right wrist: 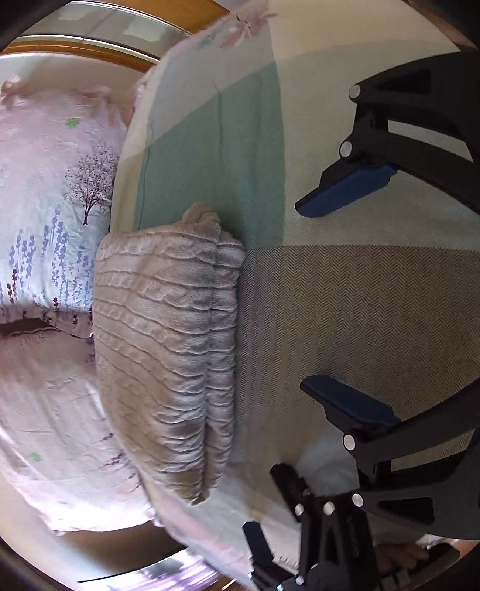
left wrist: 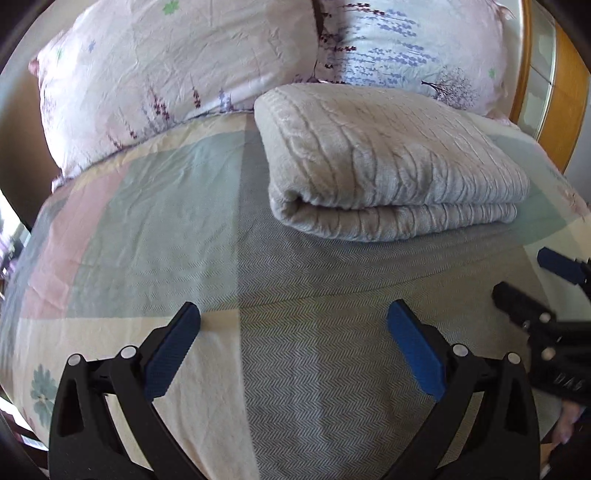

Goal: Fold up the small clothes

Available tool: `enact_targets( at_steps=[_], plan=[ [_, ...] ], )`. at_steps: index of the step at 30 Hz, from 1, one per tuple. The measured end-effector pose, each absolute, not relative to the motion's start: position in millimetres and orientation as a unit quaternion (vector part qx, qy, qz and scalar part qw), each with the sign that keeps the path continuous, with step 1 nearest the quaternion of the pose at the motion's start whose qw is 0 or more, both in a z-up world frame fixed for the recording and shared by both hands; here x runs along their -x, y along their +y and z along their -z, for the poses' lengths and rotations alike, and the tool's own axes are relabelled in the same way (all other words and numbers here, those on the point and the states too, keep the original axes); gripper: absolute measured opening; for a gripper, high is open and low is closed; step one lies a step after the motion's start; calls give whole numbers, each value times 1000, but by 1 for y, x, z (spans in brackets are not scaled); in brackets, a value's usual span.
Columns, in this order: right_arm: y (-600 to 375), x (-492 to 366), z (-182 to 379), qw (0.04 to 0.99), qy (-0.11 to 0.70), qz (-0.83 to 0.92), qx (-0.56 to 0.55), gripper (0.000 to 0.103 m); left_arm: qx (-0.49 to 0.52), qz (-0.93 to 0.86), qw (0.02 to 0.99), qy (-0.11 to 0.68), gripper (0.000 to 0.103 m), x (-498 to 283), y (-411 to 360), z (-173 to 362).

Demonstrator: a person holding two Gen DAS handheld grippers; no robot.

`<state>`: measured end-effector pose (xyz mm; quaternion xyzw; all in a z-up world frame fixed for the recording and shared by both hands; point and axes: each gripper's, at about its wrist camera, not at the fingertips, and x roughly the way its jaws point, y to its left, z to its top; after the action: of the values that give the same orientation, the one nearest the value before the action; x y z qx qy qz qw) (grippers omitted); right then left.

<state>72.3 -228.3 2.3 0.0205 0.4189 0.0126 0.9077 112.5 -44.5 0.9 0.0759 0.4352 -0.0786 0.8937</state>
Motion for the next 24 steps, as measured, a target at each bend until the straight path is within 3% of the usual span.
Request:
enact_targets(
  at_steps=[6, 24],
  plan=[
    [-228, -77, 3, 902, 431, 3, -22, 100, -65, 81, 892, 439, 101, -113, -42, 1],
    [-229, -80, 3, 901, 432, 6, -21, 101, -66, 88, 892, 438, 101, -113, -41, 1]
  ],
)
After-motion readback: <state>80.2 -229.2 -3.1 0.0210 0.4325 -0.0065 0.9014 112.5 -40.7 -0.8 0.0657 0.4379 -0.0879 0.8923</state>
